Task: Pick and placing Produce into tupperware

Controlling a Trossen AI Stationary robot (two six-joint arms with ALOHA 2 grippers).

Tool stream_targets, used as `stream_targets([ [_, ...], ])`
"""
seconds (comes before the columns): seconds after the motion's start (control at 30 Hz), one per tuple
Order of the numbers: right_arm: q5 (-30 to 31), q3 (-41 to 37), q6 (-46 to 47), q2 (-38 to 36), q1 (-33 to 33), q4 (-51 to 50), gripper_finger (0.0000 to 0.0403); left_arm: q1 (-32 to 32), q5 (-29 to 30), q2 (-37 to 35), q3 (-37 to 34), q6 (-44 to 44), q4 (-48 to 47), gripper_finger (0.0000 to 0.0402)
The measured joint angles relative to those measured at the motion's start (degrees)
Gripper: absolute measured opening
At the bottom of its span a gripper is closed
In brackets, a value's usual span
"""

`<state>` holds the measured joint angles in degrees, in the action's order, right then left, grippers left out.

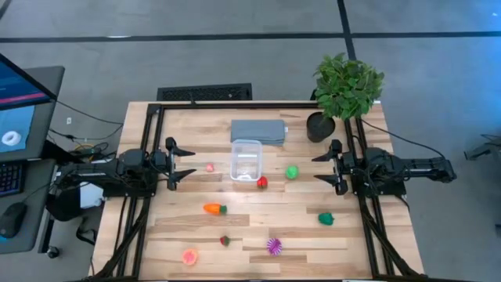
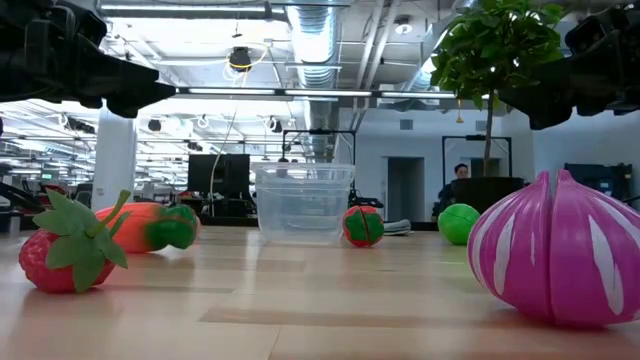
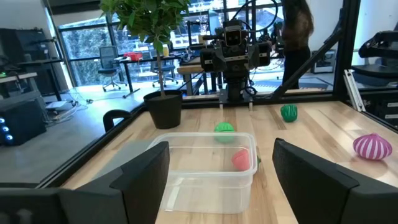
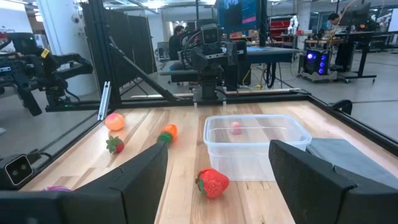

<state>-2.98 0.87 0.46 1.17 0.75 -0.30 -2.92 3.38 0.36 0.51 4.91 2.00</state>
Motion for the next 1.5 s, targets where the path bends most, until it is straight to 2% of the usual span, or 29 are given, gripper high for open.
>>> stream_targets([
  [0.97,0.0,0.0,0.0,0.0,0.0,0.0,0.0306,0.0,0.1,0.0,0.0,0.0,0.2,0.0275],
  [1.2,0.0,0.0,-16.7,0.0,-0.1,0.0,0.0306,0.0,-0.1,0.0,0.0,-6.2,1.1,0.0275],
  [1.5,0.0,0.0,-13.5,0.0,-0.1,0.0,0.0306,0.0,-0.1,0.0,0.0,-10.7,0.2,0.0275],
])
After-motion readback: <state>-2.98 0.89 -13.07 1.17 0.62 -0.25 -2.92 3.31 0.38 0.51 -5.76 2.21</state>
